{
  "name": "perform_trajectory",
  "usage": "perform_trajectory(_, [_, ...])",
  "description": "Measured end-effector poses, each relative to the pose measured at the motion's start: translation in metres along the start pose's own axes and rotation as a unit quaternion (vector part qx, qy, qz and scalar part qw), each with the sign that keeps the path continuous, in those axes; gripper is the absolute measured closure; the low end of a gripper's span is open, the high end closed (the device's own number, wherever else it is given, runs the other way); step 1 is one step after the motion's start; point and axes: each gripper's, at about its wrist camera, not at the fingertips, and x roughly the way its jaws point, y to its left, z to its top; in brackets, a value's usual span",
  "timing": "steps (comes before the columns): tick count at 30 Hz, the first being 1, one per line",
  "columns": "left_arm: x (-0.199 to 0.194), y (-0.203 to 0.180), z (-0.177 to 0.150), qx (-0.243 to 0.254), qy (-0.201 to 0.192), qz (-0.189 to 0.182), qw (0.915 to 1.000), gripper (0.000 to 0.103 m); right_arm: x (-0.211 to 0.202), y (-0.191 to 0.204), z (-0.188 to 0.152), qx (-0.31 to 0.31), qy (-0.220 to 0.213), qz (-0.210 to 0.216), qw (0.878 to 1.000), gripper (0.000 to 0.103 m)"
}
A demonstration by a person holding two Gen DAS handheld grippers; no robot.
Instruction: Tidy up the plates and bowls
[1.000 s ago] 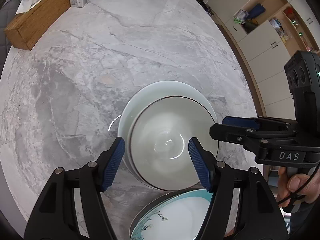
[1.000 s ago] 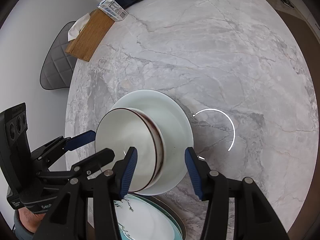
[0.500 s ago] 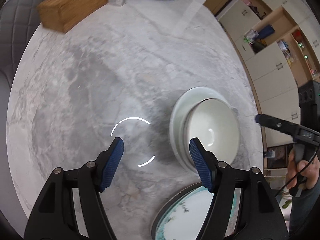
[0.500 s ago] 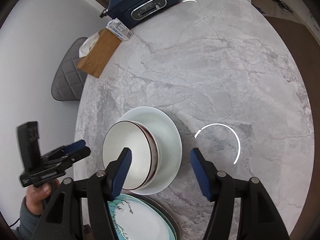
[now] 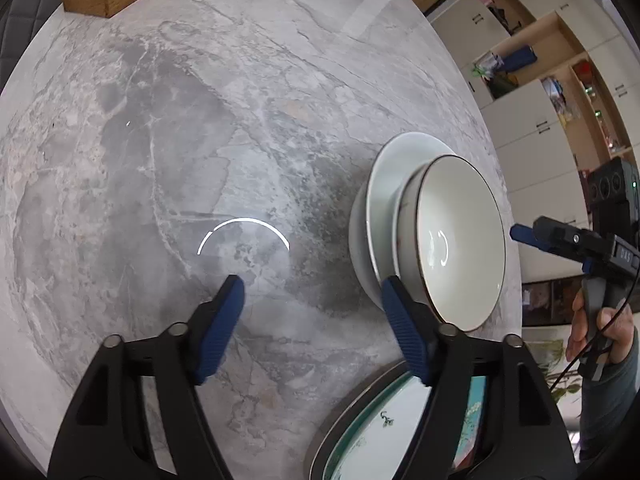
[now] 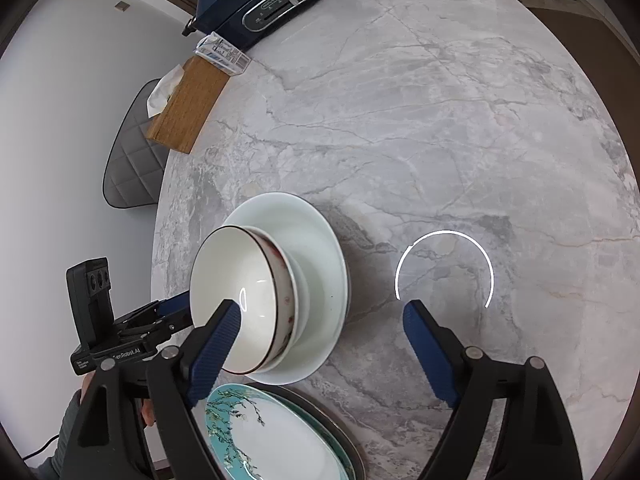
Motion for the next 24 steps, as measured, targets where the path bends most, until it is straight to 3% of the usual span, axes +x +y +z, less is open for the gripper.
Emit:
perform_trajectory(5, [0.003, 0.005, 0.002, -0.005, -0.006, -0.009, 0.9999, 0.024, 0.002, -0.01, -0.004, 0.006, 0.0, 0.007, 1.0, 0.008])
perform_trajectory(6, [0.003, 0.006, 0.001, -0.002, -0.008, -0.006, 0.9999, 0.02, 0.002, -0.012, -0.005, 0.008, 0.001, 0.008, 1.0, 0.008])
perform_trajectory(8, [0.001, 0.008, 0.0, 0.005, -0.012, -0.005, 0.9999, 0.002, 0.002, -0.016, -0.006, 0.013, -0.003, 0.013, 1.0, 0.004])
perform_trajectory(9, [0.0, 0.008, 0.0, 0.007, -0.013, -0.005, 0.9999, 0.0, 0.002, -0.017, -0.007, 0.015, -0.007, 0.015, 1.0, 0.003])
perform_trajectory(24, [0.013, 0.014, 0.007, 0.012, -0.011, 0.001, 0.9999, 0.0, 0.013, -0.032, -0.014, 0.027, 0.01, 0.026, 0.999, 0.002])
